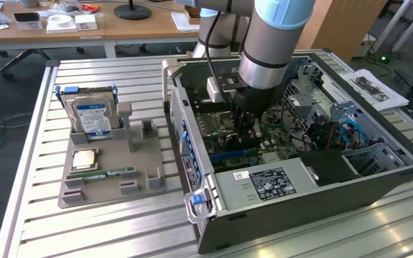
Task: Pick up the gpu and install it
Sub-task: 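Insert the gpu into the slot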
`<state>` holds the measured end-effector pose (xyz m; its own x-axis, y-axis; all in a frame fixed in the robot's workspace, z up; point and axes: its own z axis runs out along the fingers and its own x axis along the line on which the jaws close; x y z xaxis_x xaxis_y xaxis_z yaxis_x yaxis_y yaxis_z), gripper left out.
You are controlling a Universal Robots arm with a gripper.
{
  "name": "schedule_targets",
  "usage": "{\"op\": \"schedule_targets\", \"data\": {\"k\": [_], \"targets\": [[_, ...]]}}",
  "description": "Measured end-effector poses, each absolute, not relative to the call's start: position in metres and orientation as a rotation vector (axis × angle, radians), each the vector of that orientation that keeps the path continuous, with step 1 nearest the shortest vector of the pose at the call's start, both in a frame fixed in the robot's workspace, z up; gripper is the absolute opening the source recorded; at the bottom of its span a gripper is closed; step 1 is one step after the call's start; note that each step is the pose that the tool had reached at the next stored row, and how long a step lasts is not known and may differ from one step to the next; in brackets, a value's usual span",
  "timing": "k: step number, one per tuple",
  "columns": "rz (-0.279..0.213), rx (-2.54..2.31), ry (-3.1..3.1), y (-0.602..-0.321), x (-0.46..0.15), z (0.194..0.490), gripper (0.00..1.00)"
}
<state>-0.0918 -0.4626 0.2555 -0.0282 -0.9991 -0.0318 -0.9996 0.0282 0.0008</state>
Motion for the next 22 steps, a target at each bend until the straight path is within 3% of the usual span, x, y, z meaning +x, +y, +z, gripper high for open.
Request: {"op": "schedule_targets", "data": {"k": [22], "targets": [[0.036,-2.174,2.236,-0.463,-0.092,0.244,0.27]]}}
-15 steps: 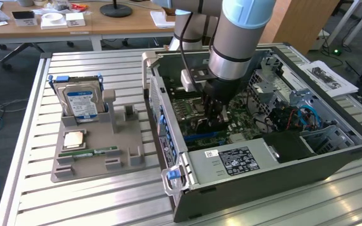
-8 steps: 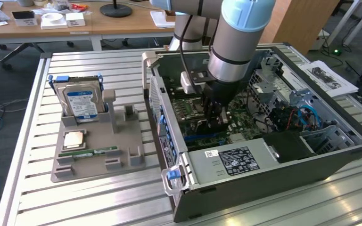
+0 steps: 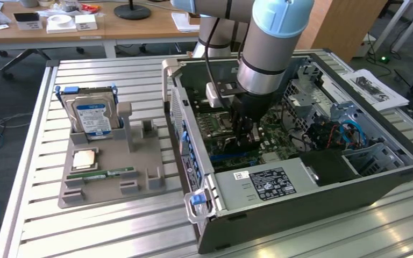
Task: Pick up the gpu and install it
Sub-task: 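Insert the gpu into the slot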
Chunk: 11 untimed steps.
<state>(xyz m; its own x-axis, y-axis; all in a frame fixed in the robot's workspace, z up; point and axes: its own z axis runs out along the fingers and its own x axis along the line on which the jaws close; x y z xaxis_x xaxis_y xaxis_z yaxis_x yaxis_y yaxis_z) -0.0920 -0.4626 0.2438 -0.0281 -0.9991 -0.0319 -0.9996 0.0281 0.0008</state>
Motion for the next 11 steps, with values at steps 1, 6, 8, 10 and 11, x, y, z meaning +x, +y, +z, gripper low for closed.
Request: {"op": "schedule_targets", "data": {"k": [1,6,8,10,11], "targets": [[0.035,-2.174,2.237,-0.4626,-0.092,0.2438,0.27],[0.035,-2.174,2.236,-0.4626,-0.092,0.2436,0.27],[0.036,-2.174,2.236,-0.4626,-0.092,0.2433,0.27],[0.035,-2.174,2.237,-0.4626,-0.0921,0.2434,0.27],[0.035,-2.174,2.237,-0.4626,-0.0921,0.2434,0.27]]}}
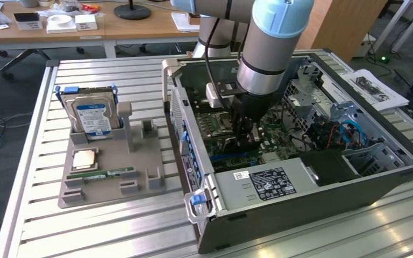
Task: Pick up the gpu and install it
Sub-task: 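Insert the gpu into the slot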
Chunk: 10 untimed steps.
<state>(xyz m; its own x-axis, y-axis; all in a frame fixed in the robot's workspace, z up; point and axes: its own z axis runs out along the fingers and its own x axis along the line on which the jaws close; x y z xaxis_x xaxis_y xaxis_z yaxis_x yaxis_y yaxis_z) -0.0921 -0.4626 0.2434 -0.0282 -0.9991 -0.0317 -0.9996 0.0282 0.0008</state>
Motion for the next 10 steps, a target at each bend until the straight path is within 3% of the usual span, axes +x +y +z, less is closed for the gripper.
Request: {"op": "schedule_targets", "data": {"k": [10], "targets": [[0.035,-2.174,2.237,-0.4626,-0.0932,0.2418,0.27]]}}
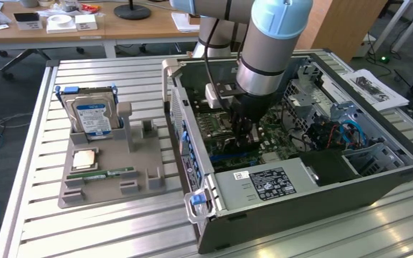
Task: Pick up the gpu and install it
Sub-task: 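Insert the gpu into the slot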
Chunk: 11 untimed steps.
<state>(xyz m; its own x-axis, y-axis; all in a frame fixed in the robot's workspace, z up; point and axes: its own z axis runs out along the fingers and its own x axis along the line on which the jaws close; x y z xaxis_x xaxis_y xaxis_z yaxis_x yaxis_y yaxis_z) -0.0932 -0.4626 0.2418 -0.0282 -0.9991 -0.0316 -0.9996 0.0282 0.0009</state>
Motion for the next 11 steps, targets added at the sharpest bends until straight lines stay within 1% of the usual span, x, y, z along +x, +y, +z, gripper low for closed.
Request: {"op": "schedule_targets", "data": {"k": [11], "targets": [[0.035,-2.174,2.237,-0.4626,-0.0932,0.2406,0.27]]}}
